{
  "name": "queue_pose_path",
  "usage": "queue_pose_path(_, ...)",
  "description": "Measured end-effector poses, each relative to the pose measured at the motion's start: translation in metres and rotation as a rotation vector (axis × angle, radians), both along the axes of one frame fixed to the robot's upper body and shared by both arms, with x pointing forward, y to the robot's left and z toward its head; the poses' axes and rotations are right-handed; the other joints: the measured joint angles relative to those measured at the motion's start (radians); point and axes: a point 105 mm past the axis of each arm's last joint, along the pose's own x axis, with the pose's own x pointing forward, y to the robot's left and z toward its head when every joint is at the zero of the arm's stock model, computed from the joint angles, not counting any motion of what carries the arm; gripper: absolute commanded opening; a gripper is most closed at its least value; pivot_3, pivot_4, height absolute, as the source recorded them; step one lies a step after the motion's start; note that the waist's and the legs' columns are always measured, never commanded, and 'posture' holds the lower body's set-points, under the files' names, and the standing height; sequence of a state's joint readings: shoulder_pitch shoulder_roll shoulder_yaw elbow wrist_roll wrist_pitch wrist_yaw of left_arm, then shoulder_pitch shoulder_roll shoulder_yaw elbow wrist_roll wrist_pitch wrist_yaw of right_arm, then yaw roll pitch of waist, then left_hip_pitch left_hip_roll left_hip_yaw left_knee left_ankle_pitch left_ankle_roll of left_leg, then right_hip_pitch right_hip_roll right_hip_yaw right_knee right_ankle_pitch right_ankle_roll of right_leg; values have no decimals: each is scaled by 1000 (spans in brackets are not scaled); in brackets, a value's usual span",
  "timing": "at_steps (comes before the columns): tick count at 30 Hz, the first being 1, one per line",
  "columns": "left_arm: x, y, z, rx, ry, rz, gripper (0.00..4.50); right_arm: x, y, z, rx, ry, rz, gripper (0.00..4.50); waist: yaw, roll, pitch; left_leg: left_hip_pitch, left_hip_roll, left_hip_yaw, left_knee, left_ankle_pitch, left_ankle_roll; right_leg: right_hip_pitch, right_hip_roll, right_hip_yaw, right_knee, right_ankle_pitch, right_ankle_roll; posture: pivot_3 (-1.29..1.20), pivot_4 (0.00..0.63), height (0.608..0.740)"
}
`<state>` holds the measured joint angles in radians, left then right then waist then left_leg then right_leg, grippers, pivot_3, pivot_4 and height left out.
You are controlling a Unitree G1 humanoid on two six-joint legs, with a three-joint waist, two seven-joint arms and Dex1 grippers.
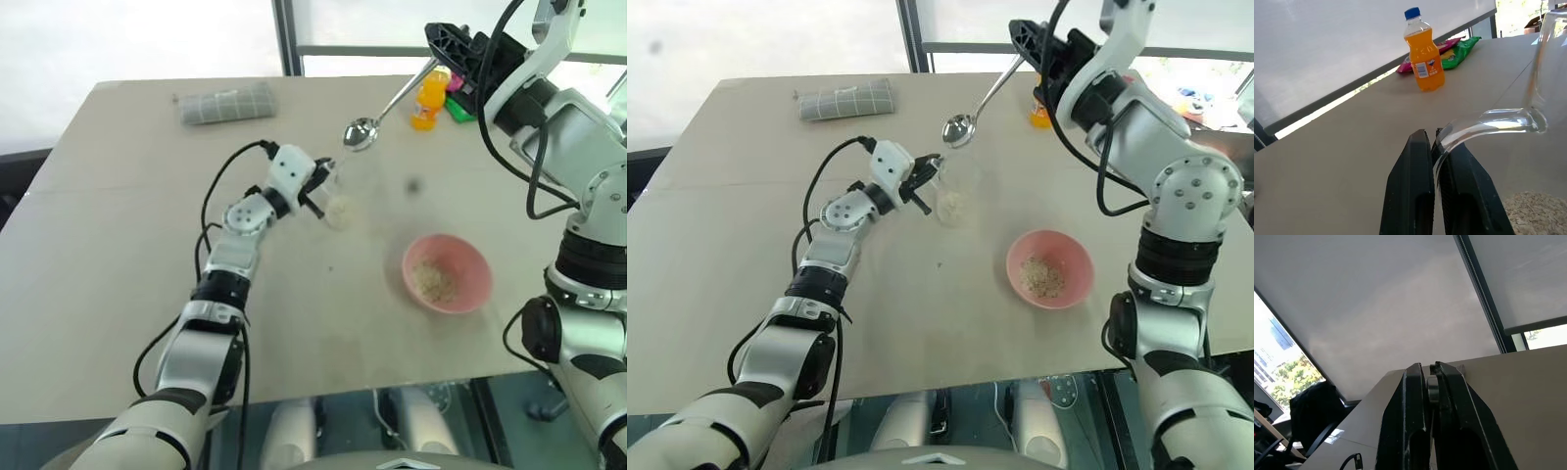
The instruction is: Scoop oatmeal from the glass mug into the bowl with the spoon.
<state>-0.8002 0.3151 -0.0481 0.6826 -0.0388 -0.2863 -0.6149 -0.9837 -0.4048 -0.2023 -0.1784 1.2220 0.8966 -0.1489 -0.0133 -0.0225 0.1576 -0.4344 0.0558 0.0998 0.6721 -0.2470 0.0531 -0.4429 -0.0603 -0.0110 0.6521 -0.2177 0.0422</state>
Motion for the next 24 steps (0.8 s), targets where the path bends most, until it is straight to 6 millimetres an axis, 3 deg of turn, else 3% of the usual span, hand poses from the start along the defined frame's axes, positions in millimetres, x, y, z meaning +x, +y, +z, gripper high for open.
queue_pose_path(3, 0, 0, -2, -2, -1, -2, 33, -6, 11, -11, -149, -48, 4, 0, 0, 0, 0, 0, 0, 0, 0, 0, 0, 0, 0, 0, 0, 0, 0, 0, 150, 740)
queue_pose_path(9, -1, -6, 0, 6, -13, -25, 33, -6, 27, -50, -396, -86, 22, 0, 2, 0, 0, 0, 0, 0, 0, 0, 0, 0, 0, 0, 0, 0, 0, 0, 150, 740)
queue_pose_path(14, -4, -15, -1, 12, -10, -58, 33, -3, 43, -84, -597, -217, 27, 0, 0, 0, 0, 0, -1, 0, 1, 0, 0, 0, 0, 0, 1, 0, 0, 0, 150, 740)
queue_pose_path(17, -5, -19, 0, 19, -17, -73, 33, -1, 50, -104, -610, -183, 56, 0, 0, 0, 0, 0, 0, 0, 1, 0, -1, 0, 1, 0, 1, 0, 0, 0, 150, 740)
queue_pose_path(24, -6, -20, 2, 18, -24, -77, 33, 0, 58, -111, -456, -63, 75, 0, 2, 0, 0, 0, 0, 0, 2, 3, -4, 0, 1, 0, 3, 0, 0, 0, 150, 740)
